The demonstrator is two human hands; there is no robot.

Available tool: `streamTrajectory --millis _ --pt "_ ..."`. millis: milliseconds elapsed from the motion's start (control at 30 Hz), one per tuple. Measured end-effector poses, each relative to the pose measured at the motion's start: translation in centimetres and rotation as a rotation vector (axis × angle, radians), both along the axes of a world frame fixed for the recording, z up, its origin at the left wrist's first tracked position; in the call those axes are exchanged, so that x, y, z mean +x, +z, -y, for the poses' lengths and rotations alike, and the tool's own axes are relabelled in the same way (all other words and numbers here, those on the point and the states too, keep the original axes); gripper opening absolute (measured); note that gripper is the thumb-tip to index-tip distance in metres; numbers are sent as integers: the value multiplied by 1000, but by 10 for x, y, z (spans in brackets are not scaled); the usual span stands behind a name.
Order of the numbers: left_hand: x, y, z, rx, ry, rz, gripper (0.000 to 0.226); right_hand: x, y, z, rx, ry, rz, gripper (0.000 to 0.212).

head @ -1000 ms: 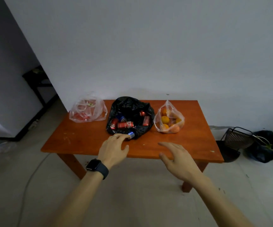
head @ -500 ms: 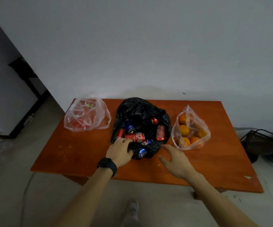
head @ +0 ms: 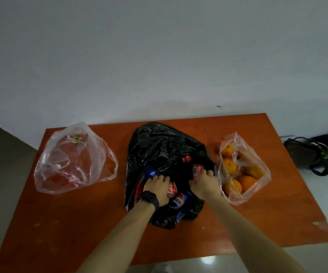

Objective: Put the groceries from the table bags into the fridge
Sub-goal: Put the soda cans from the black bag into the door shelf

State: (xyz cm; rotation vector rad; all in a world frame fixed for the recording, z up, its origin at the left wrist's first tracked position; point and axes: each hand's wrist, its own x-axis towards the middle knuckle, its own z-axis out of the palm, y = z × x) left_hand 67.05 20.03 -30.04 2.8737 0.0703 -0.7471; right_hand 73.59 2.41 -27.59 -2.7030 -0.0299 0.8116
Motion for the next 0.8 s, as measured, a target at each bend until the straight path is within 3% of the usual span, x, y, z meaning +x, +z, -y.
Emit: streamTrajectory --millis 233,433,567,700,800 --pt "14 -27 -4 112 -130 -1 74 15 -21 -16 -300 -79 -28 108" --pt "18 -27 -4 125 -172 -13 72 17 -28 -2 -400 21 -84 73" --pt "20 -13 -8 41 -131 6 68 10 -6 5 -221 -30 -75 84" --pt "22 17 -9 -131 -64 66 68 -10 22 31 -49 -41 23 74" --pt "23 48 0 -247 -60 125 73 -38 40 58 142 -123 137 89"
